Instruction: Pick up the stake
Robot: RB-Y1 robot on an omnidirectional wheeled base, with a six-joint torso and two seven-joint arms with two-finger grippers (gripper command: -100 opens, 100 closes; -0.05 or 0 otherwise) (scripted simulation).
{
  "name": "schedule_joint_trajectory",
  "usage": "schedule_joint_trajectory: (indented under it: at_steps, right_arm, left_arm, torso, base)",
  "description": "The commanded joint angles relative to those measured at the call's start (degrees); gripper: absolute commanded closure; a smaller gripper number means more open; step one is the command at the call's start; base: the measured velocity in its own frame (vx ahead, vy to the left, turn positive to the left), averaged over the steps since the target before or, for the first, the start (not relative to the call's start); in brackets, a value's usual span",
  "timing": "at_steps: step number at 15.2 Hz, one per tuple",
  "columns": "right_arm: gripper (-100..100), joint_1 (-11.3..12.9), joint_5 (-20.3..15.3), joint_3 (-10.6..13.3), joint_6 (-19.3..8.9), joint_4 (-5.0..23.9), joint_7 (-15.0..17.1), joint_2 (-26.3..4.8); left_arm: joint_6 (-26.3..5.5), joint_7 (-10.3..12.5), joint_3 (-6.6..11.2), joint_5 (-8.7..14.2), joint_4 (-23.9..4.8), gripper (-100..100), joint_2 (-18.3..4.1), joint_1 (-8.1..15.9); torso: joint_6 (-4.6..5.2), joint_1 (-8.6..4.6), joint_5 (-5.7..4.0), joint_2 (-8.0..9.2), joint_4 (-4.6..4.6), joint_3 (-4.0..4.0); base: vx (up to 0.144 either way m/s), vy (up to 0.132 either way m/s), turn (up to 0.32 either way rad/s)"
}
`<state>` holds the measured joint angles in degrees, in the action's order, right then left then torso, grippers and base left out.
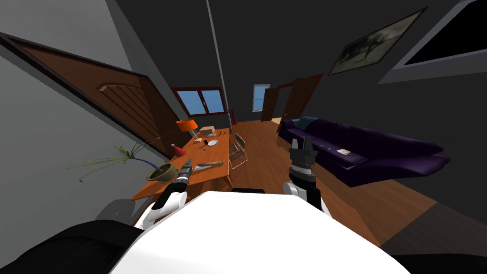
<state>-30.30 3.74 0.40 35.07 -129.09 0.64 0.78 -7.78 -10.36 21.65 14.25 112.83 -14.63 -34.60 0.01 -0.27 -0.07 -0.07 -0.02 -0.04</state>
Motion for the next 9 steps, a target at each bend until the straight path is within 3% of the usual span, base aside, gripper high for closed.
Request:
schedule_joint_trajectory:
  at_steps: [1,5,9]
  right_arm:
    - [0,0.0,0.0,0.0,0.0,0.0,0.0,0.0]
    - [0,0.0,0.0,0.0,0.0,0.0,0.0,0.0]
    - [0,0.0,0.0,0.0,0.0,0.0,0.0,0.0]
  left_arm:
    - [-2.86,-0.54,1.43,1.0,-1.74,-100,0.11,-0.11]
    - [-7.15,-1.29,3.53,2.6,-4.65,-100,0.56,-0.79]
    - [-10.18,-1.59,4.5,3.33,-6.13,-100,0.82,-1.07]
  torso:
    - [0.0,0.0,0.0,0.0,0.0,0.0]
    - [0.01,-0.01,0.0,-0.07,-0.01,-0.04]
    - [0.02,0.08,0.02,-0.07,-0.01,-0.04]
  base:
    - [0.03,-0.064,-0.108]
    - [0.052,-0.071,-0.134]
    - [0.05,-0.047,-0.091]
